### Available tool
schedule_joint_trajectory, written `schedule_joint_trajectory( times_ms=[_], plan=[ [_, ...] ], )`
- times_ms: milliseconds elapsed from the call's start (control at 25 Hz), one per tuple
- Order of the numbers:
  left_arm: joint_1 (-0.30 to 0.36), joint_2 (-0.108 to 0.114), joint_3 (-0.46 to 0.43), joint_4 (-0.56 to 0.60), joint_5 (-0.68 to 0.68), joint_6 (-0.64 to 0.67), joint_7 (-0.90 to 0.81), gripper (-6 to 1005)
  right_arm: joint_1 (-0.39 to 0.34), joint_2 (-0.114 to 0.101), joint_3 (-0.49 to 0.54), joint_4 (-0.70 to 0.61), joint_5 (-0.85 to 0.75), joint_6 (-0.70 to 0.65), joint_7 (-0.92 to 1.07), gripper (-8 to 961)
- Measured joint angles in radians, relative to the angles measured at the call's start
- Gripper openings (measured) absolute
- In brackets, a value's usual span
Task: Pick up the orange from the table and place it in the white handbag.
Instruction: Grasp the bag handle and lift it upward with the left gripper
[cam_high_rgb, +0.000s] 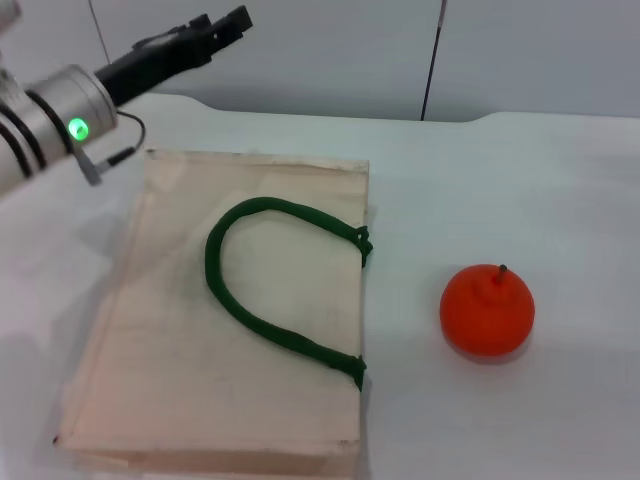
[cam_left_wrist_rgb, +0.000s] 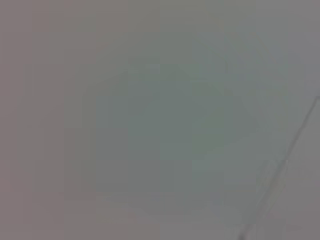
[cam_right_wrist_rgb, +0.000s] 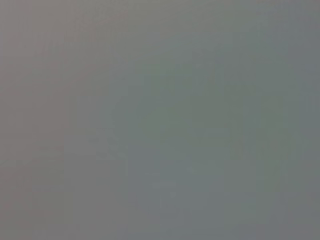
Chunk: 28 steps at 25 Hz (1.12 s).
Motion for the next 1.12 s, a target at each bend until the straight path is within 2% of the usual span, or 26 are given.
schedule_joint_trajectory(
  times_ms=[160, 280, 400, 520, 680, 840, 960, 1120],
  plan=[
    [-0.053, 0.035, 0.000, -0.165, 0.209, 0.160, -0.282, 726, 0.001, 0.000, 0.000, -0.001, 0.000, -0.004, 0.000, 887],
    [-0.095, 0.060, 0.001, -0.294, 0.356, 0.299, -0.416, 726, -0.001, -0.001, 0.000, -0.007, 0.000, -0.004, 0.000, 887],
    [-0.137, 0.071, 0.002, -0.426, 0.515, 0.429, -0.490, 726, -0.004, -0.001, 0.000, -0.013, 0.000, -0.004, 0.000, 886],
    [-0.165, 0.069, 0.002, -0.505, 0.635, 0.488, -0.510, 725, -0.005, -0.002, 0.000, -0.014, 0.000, -0.005, 0.000, 886],
    [-0.179, 0.064, 0.002, -0.511, 0.761, 0.478, -0.517, 725, -0.006, -0.002, 0.000, -0.014, 0.000, -0.005, 0.000, 886],
    [-0.182, 0.048, 0.002, -0.485, 0.800, 0.426, -0.507, 725, -0.004, -0.002, 0.000, -0.014, 0.000, -0.006, 0.001, 885],
    [-0.185, 0.037, 0.002, -0.438, 0.813, 0.361, -0.496, 725, -0.004, -0.002, 0.000, -0.014, 0.000, -0.006, 0.001, 885],
    [-0.199, 0.036, 0.002, -0.332, 0.882, 0.273, -0.493, 724, -0.002, -0.002, 0.000, -0.014, 0.000, -0.006, 0.002, 885]
  ],
)
